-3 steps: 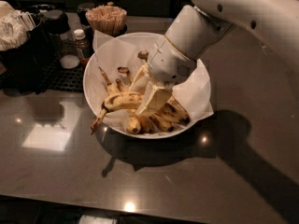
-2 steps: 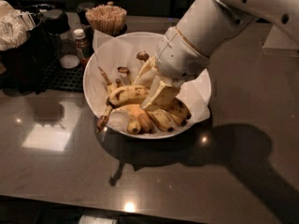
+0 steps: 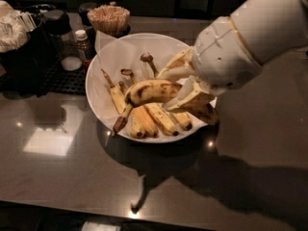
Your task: Pick banana from white bowl
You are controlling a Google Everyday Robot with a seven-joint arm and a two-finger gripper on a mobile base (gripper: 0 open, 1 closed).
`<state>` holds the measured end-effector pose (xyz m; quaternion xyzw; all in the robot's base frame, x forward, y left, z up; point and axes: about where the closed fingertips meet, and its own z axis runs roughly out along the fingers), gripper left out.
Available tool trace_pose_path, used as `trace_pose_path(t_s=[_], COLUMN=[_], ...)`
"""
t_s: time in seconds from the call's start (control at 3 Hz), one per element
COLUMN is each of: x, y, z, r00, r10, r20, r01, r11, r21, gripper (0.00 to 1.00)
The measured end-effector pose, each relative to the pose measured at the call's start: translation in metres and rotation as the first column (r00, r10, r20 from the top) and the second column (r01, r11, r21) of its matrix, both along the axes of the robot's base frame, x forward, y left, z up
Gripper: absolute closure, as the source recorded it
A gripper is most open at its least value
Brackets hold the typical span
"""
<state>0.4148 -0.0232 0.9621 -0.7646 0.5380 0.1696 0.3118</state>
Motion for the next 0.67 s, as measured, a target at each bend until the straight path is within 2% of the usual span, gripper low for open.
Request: trace_pose_path(t_s=[0.33, 0.67], x=[-0.0240, -0.0240], y=[-0.0313, -0.0313], z=[0.0243, 0.0244], r00=[0.9946, 0.9946], r10=[-0.040, -0.040], r20=[0.096, 0.096], r01=[0.028, 0.028], r11=[0.993, 0.993], r21=[0.115, 0.115], gripper=[1.00, 1.00])
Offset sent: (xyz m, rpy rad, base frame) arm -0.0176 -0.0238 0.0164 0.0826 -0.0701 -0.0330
